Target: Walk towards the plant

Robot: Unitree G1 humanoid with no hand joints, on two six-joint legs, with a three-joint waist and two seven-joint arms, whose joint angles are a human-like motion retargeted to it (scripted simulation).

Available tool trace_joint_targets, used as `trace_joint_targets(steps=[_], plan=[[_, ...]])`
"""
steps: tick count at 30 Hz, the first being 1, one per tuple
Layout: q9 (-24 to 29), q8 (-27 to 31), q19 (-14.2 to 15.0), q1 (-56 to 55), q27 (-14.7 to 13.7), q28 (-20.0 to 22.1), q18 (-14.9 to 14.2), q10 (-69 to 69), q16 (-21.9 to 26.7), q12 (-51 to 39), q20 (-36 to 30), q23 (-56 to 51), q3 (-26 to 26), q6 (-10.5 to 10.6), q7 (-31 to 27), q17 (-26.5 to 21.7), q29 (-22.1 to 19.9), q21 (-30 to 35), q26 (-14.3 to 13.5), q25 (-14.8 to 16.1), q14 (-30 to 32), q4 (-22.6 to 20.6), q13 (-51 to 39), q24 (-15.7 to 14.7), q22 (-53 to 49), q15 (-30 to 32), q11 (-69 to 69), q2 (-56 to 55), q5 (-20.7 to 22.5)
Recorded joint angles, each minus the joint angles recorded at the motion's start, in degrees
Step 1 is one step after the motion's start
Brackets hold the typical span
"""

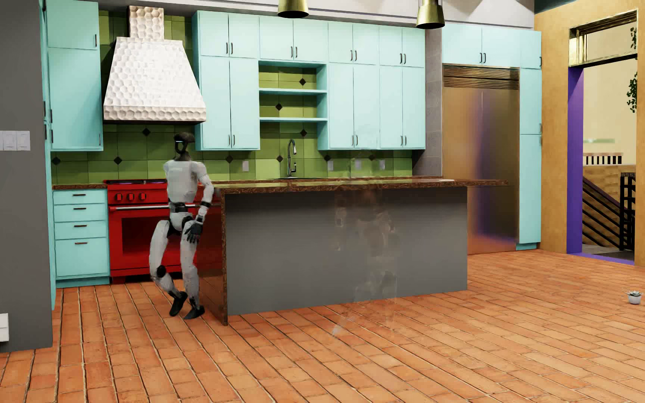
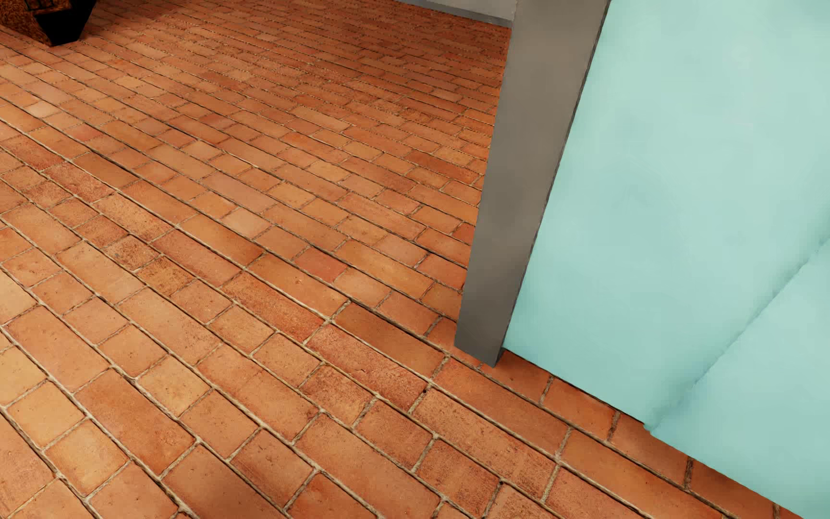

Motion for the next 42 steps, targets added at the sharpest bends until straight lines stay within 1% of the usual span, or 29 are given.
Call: trace_joint_targets(steps=[1, 2, 5, 7, 8, 9, 11, 12, 13, 14, 15, 17, 19, 20, 21, 22, 23, 25, 27, 29, 30, 31, 33, 34, 35, 36, 38, 40, 42], plan=[[0.8, 0.0, 0.0, 3.0, 0.0, 0.0, 0.0, -0.5, -0.1, -0.8, 3.3, -0.8, -0.6, 0.5, 0.0, 0.1, 0.0, -1.6, 0.0, 0.0, -2.0, 0.4, -0.1, 0.0, -2.9, 0.1, -8.6, -1.3, 1.1], [1.5, 0.0, 0.0, 5.7, 0.0, 0.0, 0.0, -1.0, -0.2, -1.3, 5.8, -1.4, -0.8, 0.6, 0.0, 0.0, 0.0, -2.5, 0.0, 0.0, -3.2, 0.5, -0.9, 0.0, -5.7, 3.0, -18.2, -1.8, 1.6], [2.2, 0.0, 0.0, 11.5, 0.0, 0.0, 0.0, -1.1, -0.9, -1.4, 8.2, -4.7, 1.3, 1.0, 0.0, -1.1, 0.0, -10.7, 0.0, 0.0, -5.6, 1.3, -3.0, 0.0, -9.9, 15.0, -37.0, -3.4, 1.6], [3.0, 0.0, 0.0, 16.4, 0.0, 0.0, 0.0, -1.2, -1.2, 0.9, 5.8, -6.4, 2.2, 1.8, 0.0, -2.6, 0.0, -16.0, 0.0, 0.0, -4.8, 3.1, -4.3, 0.0, -8.2, 16.7, -36.5, -3.1, 1.6], [2.2, 0.0, 0.0, 17.5, 0.0, 0.0, 0.0, -1.0, -1.0, 2.5, 3.3, -6.7, 2.3, 1.8, 0.0, -3.2, 0.0, -18.1, 0.0, 0.0, -3.3, 3.8, -4.9, 0.0, -5.8, 19.3, -34.6, -3.2, 1.5], [1.7, 0.0, 0.0, 18.9, 0.0, 0.0, 0.0, -0.6, -1.1, 4.3, 0.0, -6.2, 2.4, 2.6, 0.0, -3.6, 0.0, -18.9, 0.0, 0.0, 0.0, 5.5, -5.4, 0.0, -1.8, 20.2, -32.2, -2.4, 2.0], [1.0, 0.0, 0.0, 13.8, 0.0, 0.0, 0.0, 10.3, -1.6, 7.3, -9.3, -4.1, 2.7, 4.3, 0.0, -4.4, 0.0, -17.8, 0.0, 0.0, 12.3, 8.4, -7.1, 0.0, 7.5, 14.6, -29.6, 2.1, 2.6], [-0.1, 0.0, 0.0, 4.9, 0.0, 0.0, 0.0, 22.1, -1.1, 7.4, -15.3, -4.0, 2.3, 5.1, 0.0, -4.6, 0.0, -18.0, 0.0, 0.0, 18.1, 9.3, -7.9, 0.0, 10.2, 10.8, -29.4, 3.6, 2.6], [-0.1, 0.0, 0.0, -3.8, 0.0, 0.0, 0.0, 34.4, -0.4, 6.7, -19.8, -5.2, 4.0, 5.8, 0.0, -5.1, 0.0, -18.2, 0.0, 0.0, 21.1, 8.6, -8.4, 0.0, 11.2, 7.8, -29.8, 5.1, 2.7], [-0.8, 0.0, 0.0, -12.0, 0.0, 0.0, 0.0, 42.7, 0.5, 6.9, -18.7, -5.9, 6.7, 5.5, 0.0, -5.1, 0.0, -18.8, 0.0, 0.0, 21.0, 6.8, -9.1, 0.0, 10.7, 5.6, -30.3, 5.5, 2.2], [-1.2, 0.0, 0.0, -18.5, 0.0, 0.0, 0.0, 45.3, 1.2, 7.7, -15.8, -6.4, 9.3, 4.8, 0.0, -5.2, 0.0, -18.8, 0.0, 0.0, 20.3, 4.8, -9.8, 0.0, 9.1, 4.0, -31.1, 6.6, 1.7], [-0.8, 0.0, 0.0, -24.7, 0.0, 0.0, 0.0, 34.5, 1.7, 9.9, -10.2, -7.9, 12.8, 3.9, 0.0, -5.6, 0.0, -19.9, 0.0, 0.0, 21.4, 1.6, -10.7, 0.0, 5.6, 1.7, -33.9, 12.6, 1.4], [1.2, 0.0, 0.0, -23.2, 0.0, 0.0, 0.0, 14.3, 0.3, 11.8, -6.2, -9.7, 16.1, 5.3, 0.0, -6.2, 0.0, -23.4, 0.0, 0.0, 29.5, 2.1, -10.0, 0.0, 3.4, -0.7, -36.7, 20.6, 4.0], [1.6, 0.0, 0.0, -22.5, 0.0, 0.0, 0.0, 7.0, -0.8, 12.4, -5.9, -10.2, 17.5, 6.2, 0.0, -6.6, 0.0, -24.0, 0.0, 0.0, 29.5, 2.3, -10.2, 0.0, 2.9, -2.1, -36.9, 22.8, 5.1], [1.7, 0.0, 0.0, -21.7, 0.0, 0.0, 0.0, 2.8, -2.1, 12.9, -6.3, -10.4, 18.1, 6.7, 0.0, -6.8, 0.0, -24.0, 0.0, 0.0, 22.8, 2.3, -10.8, 0.0, 2.5, -3.5, -37.1, 24.8, 6.3], [1.7, 0.0, 0.0, -20.8, 0.0, 0.0, 0.0, 2.6, -3.1, 13.4, -7.5, -10.6, 18.1, 6.9, 0.0, -6.7, 0.0, -24.1, 0.0, 0.0, 13.4, 2.2, -11.2, 0.0, 2.3, -4.5, -37.0, 26.8, 7.2], [1.3, 0.0, 0.0, -20.4, 0.0, 0.0, 0.0, 3.6, -3.7, 14.0, -8.5, -11.2, 17.8, 6.7, 0.0, -6.3, 0.0, -24.4, 0.0, 0.0, 11.6, 2.2, -10.9, 0.0, 2.1, -5.1, -36.5, 28.5, 7.8], [-1.3, 0.0, 0.0, -20.1, 0.0, 0.0, 0.0, 4.5, -4.4, 15.0, -9.7, -12.7, 18.1, 5.3, 0.0, -5.1, 0.0, -25.3, 0.0, 0.0, 12.2, 1.9, -8.4, 0.0, 2.6, -4.5, -34.1, 29.4, 7.2], [-2.7, 0.0, 0.0, -18.6, 0.0, 0.0, 0.0, 3.4, -4.2, 13.6, -11.5, -9.9, 16.3, 2.4, 0.0, -3.2, 0.0, -21.2, 0.0, 0.0, 14.5, -1.0, -7.0, 0.0, 5.6, 2.0, -24.4, 25.9, 3.7], [-3.9, 0.0, 0.0, -15.2, 0.0, 0.0, 0.0, 4.1, -2.5, 10.3, -10.5, -7.4, 12.4, 1.0, 0.0, -2.3, 0.0, -15.5, 0.0, 0.0, 4.0, -1.8, -5.9, 0.0, 5.3, 13.3, -4.4, 14.6, -1.7], [-3.3, 0.0, 0.0, -12.6, 0.0, 0.0, 0.0, 3.7, -1.9, 8.0, -8.6, -6.1, 9.5, 1.1, 0.0, -2.1, 0.0, -12.7, 0.0, 0.0, 1.4, -2.2, -5.6, 0.0, 4.6, 13.5, 3.0, 10.3, -3.1], [-2.1, 0.0, 0.0, -9.2, 0.0, 0.0, 0.0, 3.1, -1.5, 5.8, -4.9, -4.5, 7.5, 1.8, 0.0, -1.7, 0.0, -10.1, 0.0, 0.0, -0.2, -2.0, -5.1, 0.0, 3.4, 9.4, 6.4, 7.7, -3.6], [-0.5, 0.0, 0.0, -2.8, 0.0, 0.0, 0.0, 1.6, -0.7, 2.9, 4.4, -2.9, 5.4, 2.9, 0.0, -1.4, 0.0, -6.8, 0.0, 0.0, -2.5, -1.3, -3.6, 0.0, -2.2, 0.5, 2.2, 3.1, -2.1], [0.0, 0.0, 0.0, -1.0, 0.0, 0.0, 0.0, 0.9, -0.4, 2.0, 8.7, -3.0, 4.1, 3.0, 0.0, -1.4, 0.0, -6.2, 0.0, 0.0, -2.8, -0.9, -3.3, 0.0, -5.8, -1.4, -3.7, 0.6, -0.5], [0.4, 0.0, 0.0, 0.5, 0.0, 0.0, 0.0, 0.2, -0.2, 0.9, 11.5, -3.1, 2.4, 3.1, 0.0, -1.4, 0.0, -6.6, 0.0, 0.0, -2.5, -0.4, -3.2, 0.0, -8.7, -0.5, -10.9, -1.0, 1.1], [1.1, 0.0, 0.0, 2.4, 0.0, 0.0, 0.0, -0.4, -0.2, -0.6, 12.1, -3.4, 1.1, 3.2, 0.0, -1.6, 0.0, -7.7, 0.0, 0.0, -2.4, 0.1, -3.2, 0.0, -10.0, 3.0, -18.4, -1.5, 2.2], [1.8, 0.0, 0.0, 5.4, 0.0, 0.0, 0.0, -1.2, -0.9, -3.2, 10.2, -4.2, 0.2, 3.2, 0.0, -2.6, 0.0, -10.1, 0.0, 0.0, -2.5, 0.9, -3.9, 0.0, -9.1, 10.1, -30.2, -2.7, 3.5], [2.9, 0.0, 0.0, 9.2, 0.0, 0.0, 0.0, -1.4, -1.5, -2.6, 7.2, -5.1, 1.4, 3.2, 0.0, -3.8, 0.0, -12.9, 0.0, 0.0, -3.0, 1.9, -5.5, 0.0, -6.6, 14.1, -35.3, -3.9, 5.4], [3.0, 0.0, 0.0, 12.1, 0.0, 0.0, 0.0, -1.3, -1.3, 0.0, 1.0, -6.7, 1.2, 1.8, 0.0, -4.4, 0.0, -18.3, 0.0, 0.0, -3.0, 1.5, -6.8, 0.0, -2.7, 13.7, -36.0, -5.8, 7.0]])
